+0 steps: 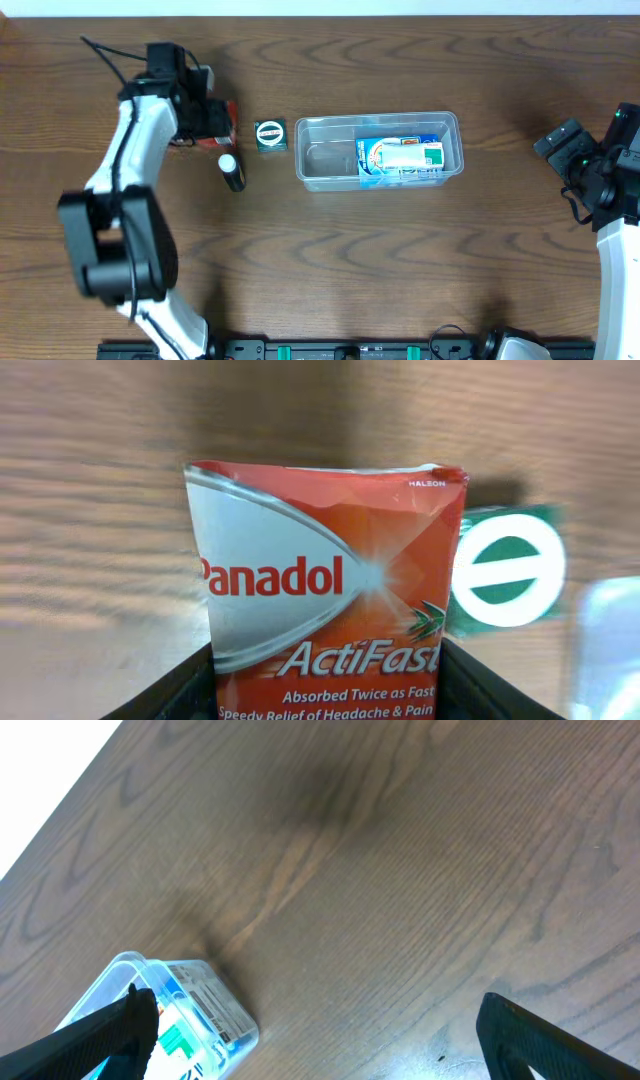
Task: Pack container
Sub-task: 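Carry the sachet into the container's left end and release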
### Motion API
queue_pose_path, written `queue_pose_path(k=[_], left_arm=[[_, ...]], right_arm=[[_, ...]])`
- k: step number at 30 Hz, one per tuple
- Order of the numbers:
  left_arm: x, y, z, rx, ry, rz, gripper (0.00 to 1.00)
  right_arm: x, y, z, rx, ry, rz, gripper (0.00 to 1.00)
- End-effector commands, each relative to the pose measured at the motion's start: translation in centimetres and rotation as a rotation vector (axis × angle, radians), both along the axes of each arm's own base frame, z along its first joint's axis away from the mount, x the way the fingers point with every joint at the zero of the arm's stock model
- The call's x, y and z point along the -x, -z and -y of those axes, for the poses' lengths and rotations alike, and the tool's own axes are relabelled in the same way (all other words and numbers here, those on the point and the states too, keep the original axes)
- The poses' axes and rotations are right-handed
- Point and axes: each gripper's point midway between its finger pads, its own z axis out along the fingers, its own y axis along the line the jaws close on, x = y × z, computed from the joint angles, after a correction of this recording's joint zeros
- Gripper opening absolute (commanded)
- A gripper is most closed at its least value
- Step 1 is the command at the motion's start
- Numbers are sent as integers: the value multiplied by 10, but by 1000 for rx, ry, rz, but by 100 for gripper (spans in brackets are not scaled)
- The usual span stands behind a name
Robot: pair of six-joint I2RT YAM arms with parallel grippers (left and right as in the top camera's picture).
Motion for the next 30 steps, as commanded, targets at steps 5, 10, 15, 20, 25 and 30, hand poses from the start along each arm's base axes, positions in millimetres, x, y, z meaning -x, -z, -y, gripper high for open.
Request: queue_pose_path(k=[5, 10, 15, 20, 25, 30], left_arm=[[23, -90, 58, 271, 22, 114, 63], [46, -125, 115, 446, 137, 119, 63], [63, -124, 164, 456, 239, 81, 63], [74, -103, 197, 332, 257, 45, 63], [79, -84, 213, 179, 204, 44, 63], [78, -66, 229, 90, 144, 55, 63]], right_arm=[[1, 0, 2, 9, -3, -5, 99], [1, 0, 2, 9, -3, -5, 99], [1, 0, 2, 9, -3, -6, 99], [1, 0, 2, 9, -3, -5, 99], [1, 0, 2, 9, -3, -5, 99], [1, 0, 2, 9, -3, -6, 99]])
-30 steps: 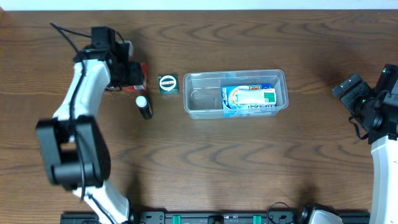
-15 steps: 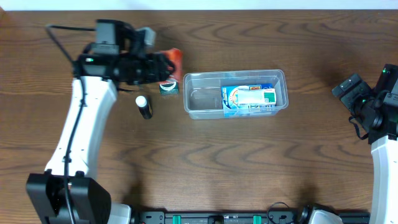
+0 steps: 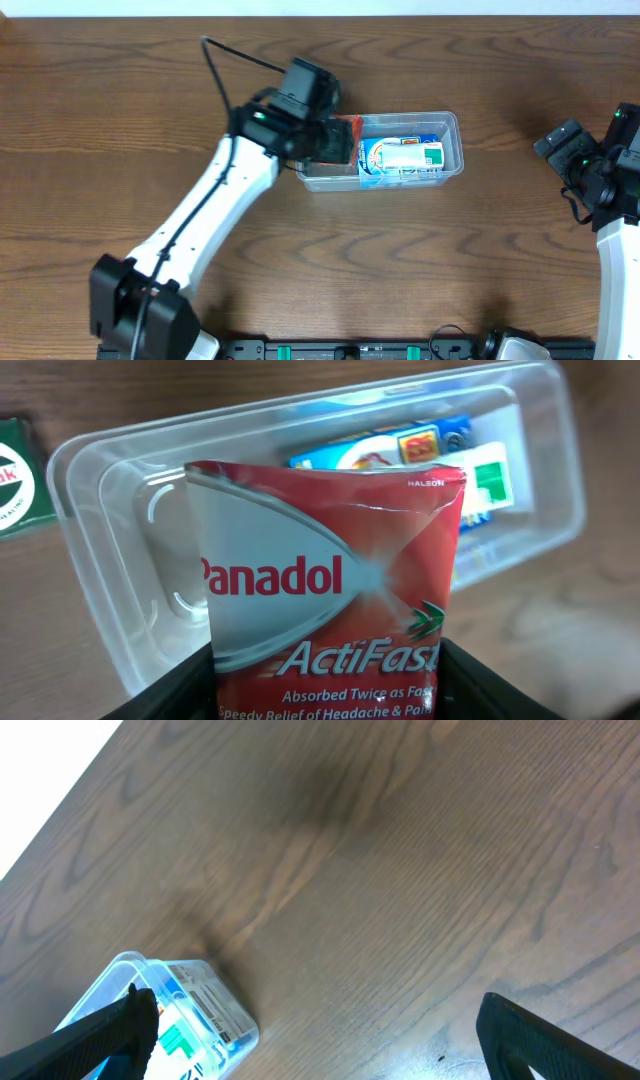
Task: Pack container
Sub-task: 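Carry the sachet into the container's left end and release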
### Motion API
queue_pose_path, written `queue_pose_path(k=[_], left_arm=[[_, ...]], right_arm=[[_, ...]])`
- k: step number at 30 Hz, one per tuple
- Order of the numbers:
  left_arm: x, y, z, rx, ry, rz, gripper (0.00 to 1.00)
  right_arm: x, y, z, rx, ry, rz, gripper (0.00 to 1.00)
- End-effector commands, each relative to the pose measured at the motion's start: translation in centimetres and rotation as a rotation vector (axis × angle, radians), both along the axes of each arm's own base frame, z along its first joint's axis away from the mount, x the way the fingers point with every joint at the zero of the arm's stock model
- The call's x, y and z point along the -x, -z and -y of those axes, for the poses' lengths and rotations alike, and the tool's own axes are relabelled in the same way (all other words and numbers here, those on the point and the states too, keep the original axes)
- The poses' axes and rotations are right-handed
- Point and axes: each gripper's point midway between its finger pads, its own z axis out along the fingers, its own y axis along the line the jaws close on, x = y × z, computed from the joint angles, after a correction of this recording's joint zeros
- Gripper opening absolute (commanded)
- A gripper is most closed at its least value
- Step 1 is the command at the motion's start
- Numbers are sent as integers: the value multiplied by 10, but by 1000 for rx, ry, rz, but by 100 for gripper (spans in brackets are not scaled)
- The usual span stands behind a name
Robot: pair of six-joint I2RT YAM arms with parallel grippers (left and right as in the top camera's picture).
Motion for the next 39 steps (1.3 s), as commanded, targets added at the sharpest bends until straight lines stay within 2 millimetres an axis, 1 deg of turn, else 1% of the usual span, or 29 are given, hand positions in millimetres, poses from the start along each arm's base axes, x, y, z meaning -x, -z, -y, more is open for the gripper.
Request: queue_pose_path(k=[1, 6, 10, 12, 19, 23, 28, 34, 36, 39], left_arm=[[-11, 18, -3, -95, -128, 14, 63], [-14, 47, 9, -111, -168, -40, 63], [-13, 75, 9, -149, -174, -97, 63], [-12, 85, 8, -164, -181, -122, 63], [-13, 112, 8, -197, -193, -163, 63], [-16, 123, 4, -225, -213, -167, 63], [-20, 135, 7, -227, -213, -170, 63], [-26, 135, 11, -211, -214, -150, 64], [-26, 135, 11, -210, -214, -149, 72], [-26, 134, 11, -208, -213, -148, 80]], right_arm=[[1, 0, 2, 9, -3, -6, 99], [1, 0, 2, 9, -3, -5, 99], [1, 0, 2, 9, -3, -6, 99], [1, 0, 2, 9, -3, -6, 99], [1, 0, 2, 9, -3, -6, 99], [1, 0, 2, 9, -3, -6, 99], [1, 0, 2, 9, -3, -6, 99], [1, 0, 2, 10, -3, -6, 99], [1, 0, 2, 9, -3, -6, 99], [1, 0, 2, 9, -3, -6, 99]])
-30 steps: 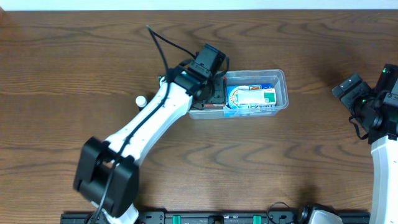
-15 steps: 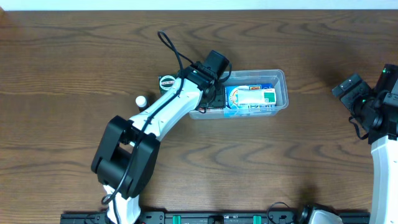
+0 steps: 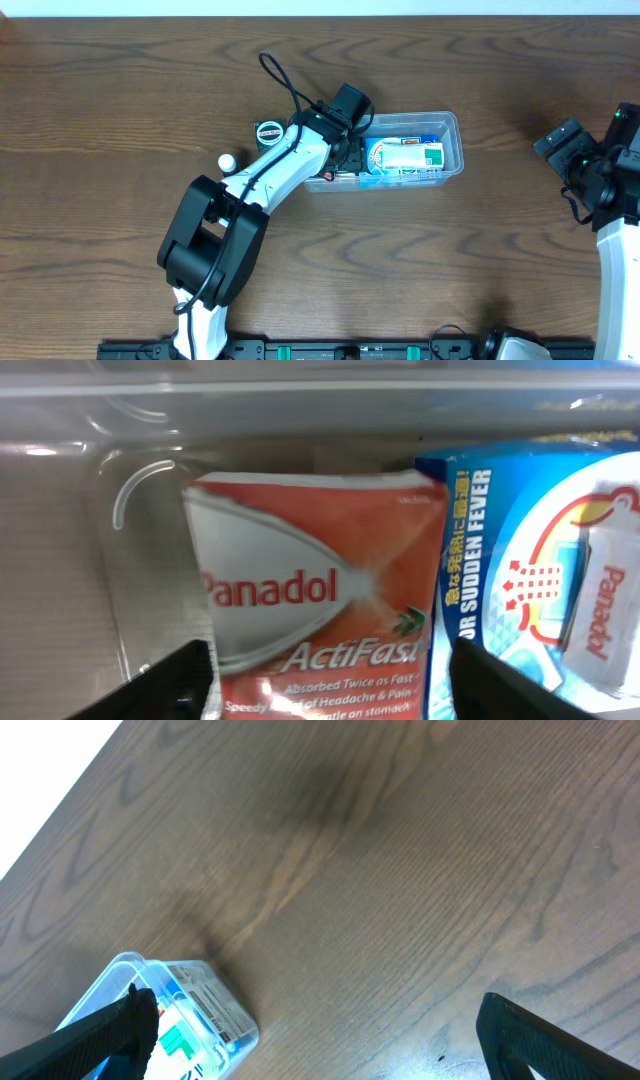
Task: Pack container
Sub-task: 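Carry the sachet into the container's left end and release, then withdraw left gripper and move it to the green Zam-Buk tin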
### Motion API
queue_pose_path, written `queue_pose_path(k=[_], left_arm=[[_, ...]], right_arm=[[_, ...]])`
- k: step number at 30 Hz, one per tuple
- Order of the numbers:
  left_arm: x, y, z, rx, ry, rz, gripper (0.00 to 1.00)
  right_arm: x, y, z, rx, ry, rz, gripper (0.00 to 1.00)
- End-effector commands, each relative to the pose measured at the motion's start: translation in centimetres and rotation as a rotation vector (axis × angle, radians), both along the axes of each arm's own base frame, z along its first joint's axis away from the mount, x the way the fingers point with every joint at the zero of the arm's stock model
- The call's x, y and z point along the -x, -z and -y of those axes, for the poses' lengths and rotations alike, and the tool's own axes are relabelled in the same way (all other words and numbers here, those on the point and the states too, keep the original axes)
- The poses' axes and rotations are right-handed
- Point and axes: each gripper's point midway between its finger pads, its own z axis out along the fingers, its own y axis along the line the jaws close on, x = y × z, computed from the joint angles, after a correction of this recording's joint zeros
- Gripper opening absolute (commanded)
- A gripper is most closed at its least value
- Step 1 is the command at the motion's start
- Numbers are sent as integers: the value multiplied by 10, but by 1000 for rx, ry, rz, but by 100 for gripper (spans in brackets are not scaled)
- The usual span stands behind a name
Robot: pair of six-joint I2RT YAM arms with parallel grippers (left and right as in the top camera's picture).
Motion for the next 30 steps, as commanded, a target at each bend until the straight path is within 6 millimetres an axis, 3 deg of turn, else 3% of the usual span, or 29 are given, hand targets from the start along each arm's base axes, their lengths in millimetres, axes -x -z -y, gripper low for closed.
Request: queue_pose_path(k=[1, 8, 16, 23, 30], left_arm=[[-2, 0, -1, -11, -7, 8, 82], [-3, -1, 0, -4, -5, 10, 83], [-2, -8, 17, 88, 22, 5, 83], [-4, -14, 16, 94, 26, 17, 83], [-5, -45, 11, 115, 42, 67, 83]], right_arm=[[1, 0, 2, 9, -3, -6, 99], [1, 0, 2, 9, -3, -6, 99], [1, 0, 2, 9, -3, -6, 99], [1, 0, 2, 9, -3, -6, 99], [1, 0, 2, 9, -3, -6, 99]])
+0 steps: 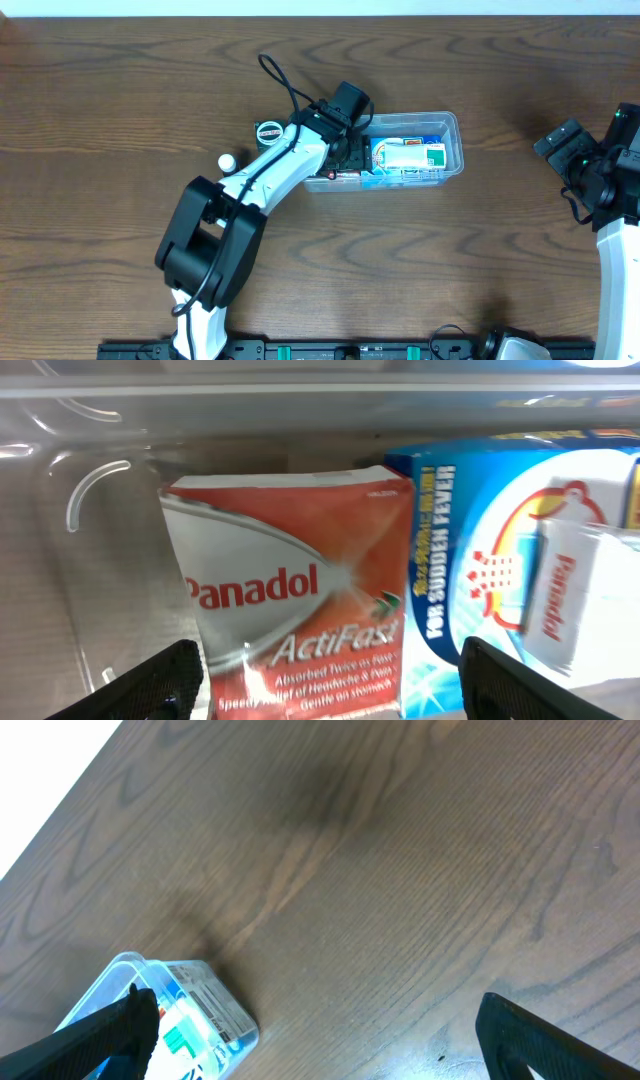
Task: Pack container
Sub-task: 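Withdraw left gripper and move it to the green Zam-Buk tin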
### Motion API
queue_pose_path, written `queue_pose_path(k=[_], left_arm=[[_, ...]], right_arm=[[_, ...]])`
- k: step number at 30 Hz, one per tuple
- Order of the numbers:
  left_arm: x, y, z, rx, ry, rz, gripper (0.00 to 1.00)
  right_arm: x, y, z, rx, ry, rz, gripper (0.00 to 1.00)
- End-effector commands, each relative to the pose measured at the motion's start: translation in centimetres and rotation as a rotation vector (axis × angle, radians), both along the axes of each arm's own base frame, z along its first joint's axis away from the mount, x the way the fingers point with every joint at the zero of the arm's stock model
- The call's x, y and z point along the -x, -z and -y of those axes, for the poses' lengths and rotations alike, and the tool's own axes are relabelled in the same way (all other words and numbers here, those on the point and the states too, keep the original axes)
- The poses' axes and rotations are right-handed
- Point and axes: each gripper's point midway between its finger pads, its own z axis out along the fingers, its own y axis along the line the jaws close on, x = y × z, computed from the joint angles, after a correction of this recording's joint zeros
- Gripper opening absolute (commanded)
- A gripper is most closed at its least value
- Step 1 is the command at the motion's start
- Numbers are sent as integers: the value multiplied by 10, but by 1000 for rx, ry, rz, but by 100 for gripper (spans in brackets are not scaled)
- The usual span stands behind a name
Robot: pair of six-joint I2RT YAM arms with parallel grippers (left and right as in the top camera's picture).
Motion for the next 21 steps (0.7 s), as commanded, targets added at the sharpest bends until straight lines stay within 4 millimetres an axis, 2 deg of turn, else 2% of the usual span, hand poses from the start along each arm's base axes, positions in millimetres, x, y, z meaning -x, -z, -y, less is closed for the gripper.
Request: queue_pose_path(k=[1, 2, 6, 9, 12, 16, 21], left_arm=[[-6, -45, 1, 49, 29, 92, 83], [-6, -55, 1, 59, 37, 116, 84], [-7, -92, -7, 82, 57, 193, 98], [-6, -116, -24, 80, 64, 236, 100], [-10, -134, -50, 70, 42, 267, 98], [-25, -139, -88, 35, 5, 289, 98], [-46, -126, -132, -2, -72, 279, 98]], right_arm=[[1, 0, 2, 10, -3, -6, 99], [1, 0, 2, 9, -3, -6, 99], [1, 0, 2, 9, -3, -6, 99], [1, 0, 2, 9, -3, -6, 99], [1, 0, 2, 9, -3, -6, 99], [1, 0, 2, 9, -3, -6, 99], [1, 0, 2, 9, -3, -6, 99]])
